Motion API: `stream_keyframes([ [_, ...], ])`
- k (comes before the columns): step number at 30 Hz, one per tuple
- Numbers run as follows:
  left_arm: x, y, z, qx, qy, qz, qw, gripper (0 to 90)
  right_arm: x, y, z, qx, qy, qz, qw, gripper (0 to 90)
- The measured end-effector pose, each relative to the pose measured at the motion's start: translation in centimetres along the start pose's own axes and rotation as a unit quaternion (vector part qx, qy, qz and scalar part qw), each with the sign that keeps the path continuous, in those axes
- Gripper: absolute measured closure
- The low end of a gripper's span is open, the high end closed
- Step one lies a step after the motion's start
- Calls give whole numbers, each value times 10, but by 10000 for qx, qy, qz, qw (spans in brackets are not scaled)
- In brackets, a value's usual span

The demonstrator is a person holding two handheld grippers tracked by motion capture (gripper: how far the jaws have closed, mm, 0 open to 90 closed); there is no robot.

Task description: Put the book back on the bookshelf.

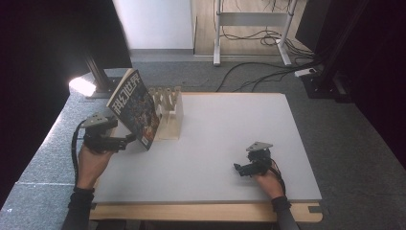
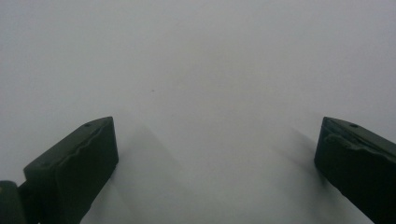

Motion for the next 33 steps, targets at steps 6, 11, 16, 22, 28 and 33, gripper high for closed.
stream_keyframes([
  [6,7,4,22,124,-164,103,9997,0,0,0,0,-2,0,2,10000,0],
  [11,21,6,46,238,-542,104,9982,0,0,0,0,8,-3,-2,10000,0],
  [16,38,5,69,370,-868,61,9955,0,0,0,0,9,-3,0,10000,0],
  [22,61,0,94,526,-1158,-15,9919,0,0,0,0,8,-2,1,10000,0],
  [28,80,-10,111,705,-1261,-65,9895,0,0,0,0,5,-4,4,10000,0],
  [33,93,-25,122,778,-1336,-216,9877,0,0,0,0,-1,0,4,10000,0],
])
Point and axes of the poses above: each handheld gripper's, and its own axes: x roughly forward along the jaws, y roughly out of its top, z roughly to its right, the point moved 10 cm from there along x, roughly forward along the jaws, and after that the axes turned 15 degrees about x, right-handed, at the moved point
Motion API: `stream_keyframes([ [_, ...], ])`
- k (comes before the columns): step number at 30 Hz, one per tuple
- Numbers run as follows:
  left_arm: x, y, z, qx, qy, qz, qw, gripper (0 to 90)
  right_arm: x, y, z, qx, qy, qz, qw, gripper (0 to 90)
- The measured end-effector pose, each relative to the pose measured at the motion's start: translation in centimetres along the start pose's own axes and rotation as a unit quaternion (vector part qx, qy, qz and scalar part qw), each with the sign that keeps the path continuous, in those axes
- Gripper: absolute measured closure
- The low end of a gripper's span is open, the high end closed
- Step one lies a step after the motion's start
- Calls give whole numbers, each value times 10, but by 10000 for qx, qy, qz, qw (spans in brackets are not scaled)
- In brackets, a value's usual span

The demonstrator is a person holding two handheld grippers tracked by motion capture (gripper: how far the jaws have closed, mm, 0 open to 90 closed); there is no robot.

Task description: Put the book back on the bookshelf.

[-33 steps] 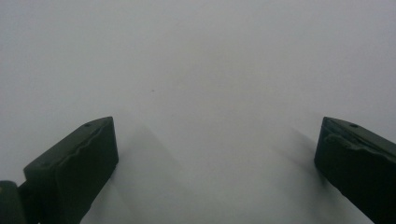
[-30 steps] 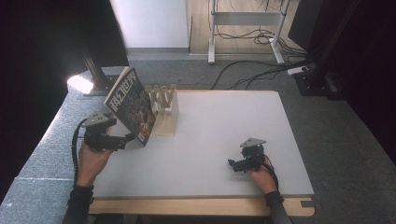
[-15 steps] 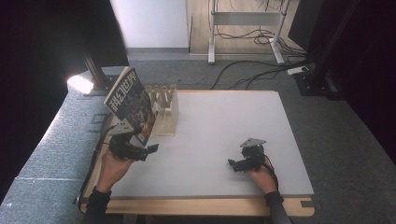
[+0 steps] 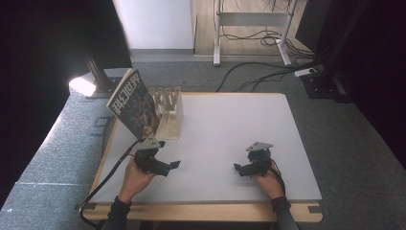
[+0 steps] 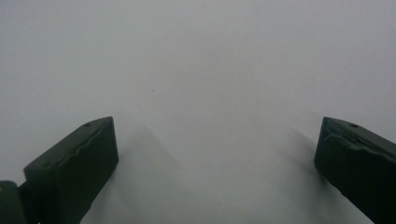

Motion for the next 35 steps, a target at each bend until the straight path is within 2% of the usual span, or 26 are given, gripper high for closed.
stream_keyframes([
  [8,19,-32,5,-51,-65,-261,9996,0,0,0,0,1,-1,-1,10000,0],
  [12,25,-44,8,-116,-113,-182,9997,0,0,0,0,-3,0,-1,10000,0],
  [18,36,-69,11,-161,-70,-498,9986,0,0,0,0,-1,-1,0,10000,0],
  [20,39,-77,11,-195,-52,-732,9971,0,0,0,0,-4,-1,3,10000,0],
  [23,38,-78,10,-208,56,-763,9969,0,0,0,0,-7,-2,4,10000,0],
  [25,39,-82,10,-342,-12,-920,9952,0,0,0,0,-6,-1,3,10000,0],
  [26,39,-82,10,-343,-6,-922,9951,0,0,0,0,-6,-2,5,10000,0],
  [27,39,-83,10,-294,40,-972,9948,0,0,0,0,-6,-4,6,10000,0],
  [29,42,-84,12,-57,202,-1160,9930,0,0,0,0,-6,-2,8,10000,0],
  [35,42,-84,12,-78,214,-1157,9930,0,0,-1,0,1,-4,17,10000,0],
])
Point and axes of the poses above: each handheld gripper's, and its own axes: x roughly forward along the jaws, y roughly out of its top, z roughly to its right, the point moved 10 cm from there along x, roughly forward along the jaws, and after that the axes turned 15 degrees about x, right-handed, at the moved point
